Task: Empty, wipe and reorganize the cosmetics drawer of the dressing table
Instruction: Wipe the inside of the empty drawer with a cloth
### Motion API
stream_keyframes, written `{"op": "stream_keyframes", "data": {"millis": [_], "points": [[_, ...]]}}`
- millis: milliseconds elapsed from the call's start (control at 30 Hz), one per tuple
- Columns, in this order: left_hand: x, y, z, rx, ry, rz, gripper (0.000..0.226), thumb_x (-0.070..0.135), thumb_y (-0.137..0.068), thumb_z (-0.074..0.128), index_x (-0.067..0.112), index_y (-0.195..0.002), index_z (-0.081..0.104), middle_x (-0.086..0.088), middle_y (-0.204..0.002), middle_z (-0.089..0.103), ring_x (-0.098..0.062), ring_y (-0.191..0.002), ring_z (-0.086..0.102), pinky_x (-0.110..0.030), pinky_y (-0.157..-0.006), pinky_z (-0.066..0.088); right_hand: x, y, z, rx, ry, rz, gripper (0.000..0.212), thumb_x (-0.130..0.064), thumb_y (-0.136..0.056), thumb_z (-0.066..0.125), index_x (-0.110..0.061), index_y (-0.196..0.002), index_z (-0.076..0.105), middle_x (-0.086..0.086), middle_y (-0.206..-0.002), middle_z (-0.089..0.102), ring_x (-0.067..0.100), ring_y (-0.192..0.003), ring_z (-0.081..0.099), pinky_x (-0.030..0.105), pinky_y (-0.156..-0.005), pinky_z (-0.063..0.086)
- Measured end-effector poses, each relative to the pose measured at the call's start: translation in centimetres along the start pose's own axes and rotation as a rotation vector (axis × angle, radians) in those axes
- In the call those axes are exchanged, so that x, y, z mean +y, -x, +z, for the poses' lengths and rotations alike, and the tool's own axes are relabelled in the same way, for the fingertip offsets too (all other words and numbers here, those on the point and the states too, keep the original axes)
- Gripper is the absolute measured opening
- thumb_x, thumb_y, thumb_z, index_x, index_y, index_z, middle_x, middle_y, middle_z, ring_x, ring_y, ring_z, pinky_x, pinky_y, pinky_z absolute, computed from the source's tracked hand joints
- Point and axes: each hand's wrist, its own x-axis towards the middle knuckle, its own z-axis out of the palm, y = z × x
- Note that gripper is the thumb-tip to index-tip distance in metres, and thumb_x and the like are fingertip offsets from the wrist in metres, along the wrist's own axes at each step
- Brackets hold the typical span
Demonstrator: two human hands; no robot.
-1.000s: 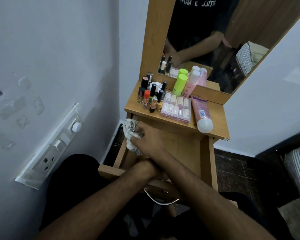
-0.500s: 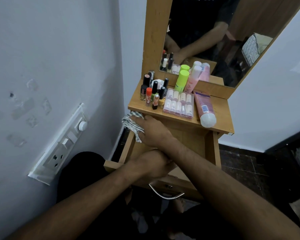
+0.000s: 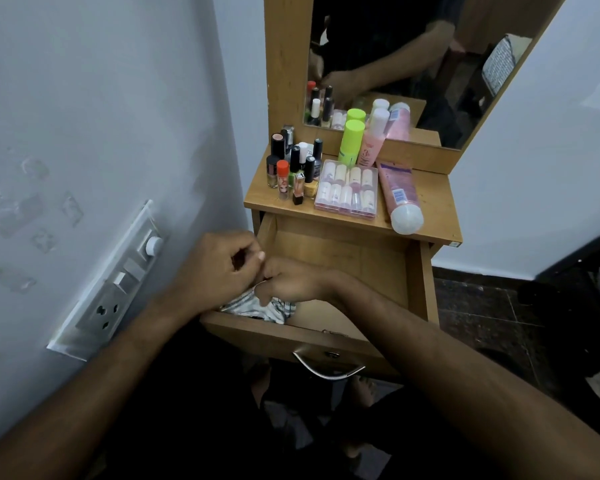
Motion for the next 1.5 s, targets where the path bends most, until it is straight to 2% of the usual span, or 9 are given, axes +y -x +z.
{"op": "stream_keyframes", "data": {"millis": [67,200,400,500,733,900,1067,1233,1500], "points": [[-2.0,0.0,-0.7,-0.193,-0.056,-0.027,0.015,0.008,-0.087,0.068,0.022,-0.084,0.072,0.014,-0.074,0.069,-0.003,-0.072,0.066,-0.011,-0.061,0.043,0.6,0.1,0.1,-0.060,-0.163,0.082,0.030,0.009,-0.087,0.054,-0.012,-0.066,0.059,-0.016,-0.054,0.051,-0.001,-0.051,0.046,0.021,-0.059,0.038],[-2.6,0.6,-1.2,-0.364,-0.015,-0.088,0.026,0.007,-0.088,0.071,0.023,-0.108,0.076,0.016,-0.094,0.075,0.002,-0.089,0.067,-0.008,-0.073,0.048,1.4,0.6,0.2,-0.055,-0.404,0.190,0.046,0.014,-0.083,0.051,0.000,-0.124,0.068,-0.004,-0.093,0.075,0.004,-0.086,0.069,0.016,-0.081,0.051],[-1.4,-0.2,0.2,-0.614,0.012,-0.154,0.038,0.019,-0.092,0.071,0.034,-0.126,0.065,0.020,-0.108,0.073,0.009,-0.099,0.065,-0.013,-0.089,0.050,4.0,2.4,-0.7,-0.136,-0.626,0.268,0.049,-0.002,-0.067,0.052,-0.006,-0.112,0.070,0.013,-0.104,0.074,0.026,-0.094,0.070,0.029,-0.077,0.056],[-0.5,-0.8,2.5,-0.708,0.001,-0.113,0.035,0.019,-0.093,0.069,0.028,-0.126,0.064,0.015,-0.110,0.074,0.010,-0.099,0.065,-0.017,-0.091,0.052,5.4,4.5,-1.5,-0.149,-0.546,0.299,0.044,-0.010,-0.068,0.053,-0.012,-0.106,0.076,0.021,-0.111,0.071,0.035,-0.100,0.063,0.035,-0.075,0.050],[1.9,-3.1,6.9,-0.754,0.096,-0.057,0.028,0.016,-0.090,0.071,0.019,-0.118,0.065,0.010,-0.098,0.074,0.003,-0.089,0.068,-0.021,-0.079,0.054,6.2,9.6,-4.2,-0.150,-0.357,0.313,0.048,-0.014,-0.074,0.047,-0.010,-0.114,0.073,0.011,-0.101,0.077,0.018,-0.081,0.073,0.024,-0.063,0.055],[4.6,-4.2,10.5,-0.809,0.160,0.024,0.027,0.016,-0.092,0.069,0.018,-0.119,0.065,0.007,-0.106,0.074,-0.002,-0.097,0.069,-0.031,-0.087,0.058,7.4,14.5,-6.2,-0.140,-0.291,0.366,0.041,-0.016,-0.077,0.049,-0.016,-0.106,0.078,0.011,-0.100,0.077,0.019,-0.081,0.069,0.023,-0.068,0.054],[7.3,-6.1,13.6,-0.855,0.150,0.153,0.019,0.015,-0.086,0.075,0.015,-0.103,0.065,0.003,-0.095,0.072,-0.011,-0.087,0.069,-0.043,-0.081,0.057,7.3,17.7,-6.2,-0.031,-0.117,0.342,0.033,-0.001,-0.094,0.048,-0.005,-0.103,0.079,0.010,-0.099,0.078,0.028,-0.089,0.071,0.038,-0.082,0.057],[8.0,-6.7,15.3,-0.866,0.220,0.181,0.021,0.010,-0.084,0.076,0.018,-0.098,0.063,0.007,-0.095,0.068,-0.003,-0.086,0.066,-0.024,-0.077,0.054,5.9,18.4,-6.7,-0.076,0.274,0.358,0.027,-0.013,-0.095,0.052,-0.010,-0.088,0.078,0.011,-0.085,0.073,0.027,-0.078,0.066,0.048,-0.081,0.054],[8.7,-6.6,16.1,-0.781,0.328,0.226,0.024,0.007,-0.085,0.076,0.014,-0.107,0.067,0.002,-0.102,0.070,-0.007,-0.094,0.068,-0.038,-0.085,0.059,3.3,20.9,-5.8,0.067,0.767,0.396,0.028,-0.035,-0.097,0.052,-0.037,-0.115,0.073,-0.011,-0.101,0.073,0.008,-0.087,0.066,0.020,-0.066,0.047]]}}
